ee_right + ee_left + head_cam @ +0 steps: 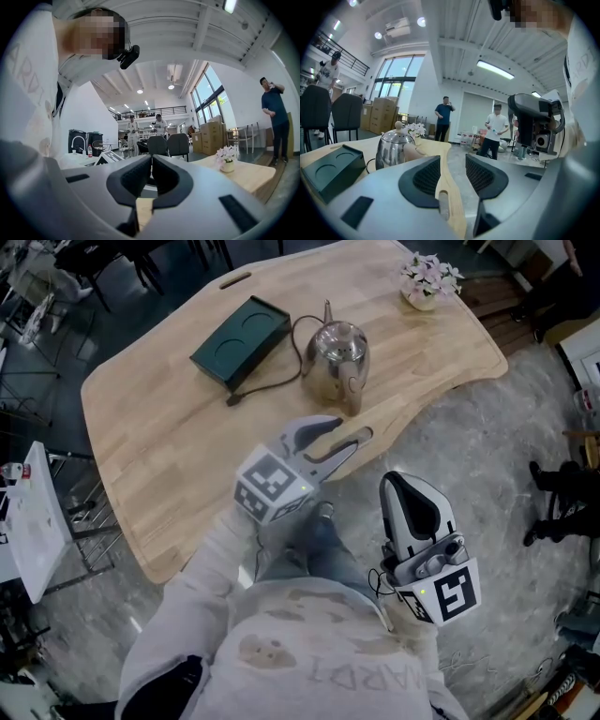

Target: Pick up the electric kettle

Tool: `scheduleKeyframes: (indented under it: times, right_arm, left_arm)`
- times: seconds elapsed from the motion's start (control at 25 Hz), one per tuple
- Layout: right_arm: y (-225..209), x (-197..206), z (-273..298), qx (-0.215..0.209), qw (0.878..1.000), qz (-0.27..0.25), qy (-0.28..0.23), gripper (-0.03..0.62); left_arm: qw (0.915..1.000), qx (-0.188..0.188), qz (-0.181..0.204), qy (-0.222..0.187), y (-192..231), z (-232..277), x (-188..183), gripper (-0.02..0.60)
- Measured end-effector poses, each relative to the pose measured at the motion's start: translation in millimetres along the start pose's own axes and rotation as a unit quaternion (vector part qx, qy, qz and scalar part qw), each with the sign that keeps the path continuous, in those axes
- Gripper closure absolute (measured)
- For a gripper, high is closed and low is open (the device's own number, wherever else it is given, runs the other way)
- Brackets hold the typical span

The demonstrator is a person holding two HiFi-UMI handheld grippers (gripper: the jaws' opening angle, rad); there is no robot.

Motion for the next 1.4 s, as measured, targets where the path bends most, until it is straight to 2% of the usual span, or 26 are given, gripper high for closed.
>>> scheduleKeyframes:
  times: [0.76, 1.4]
  right_arm:
    - [-44.1, 17.7, 37.8, -0.001, 0.999, 0.009, 0.032, 0.576]
    - [-63.1, 29.2, 52.7, 0.000, 0.999, 0.016, 0.049, 0.576]
  left_arm:
    - [0.9987, -0.001, -0.026, 0.045, 61.6, 36.4, 32.4, 0.423]
    - [0.9975, 0.030, -0.017, 0.062, 75.6, 62.2, 45.1, 0.413]
Point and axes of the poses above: the fingertips, and each gripper's own axes: z forward along the fingers, y to its left, x out of its underside, the point moved 4 cm from there along -z, backward along the fingers, and after that the axes turned 10 degrees about x, right-handed, at the moved point
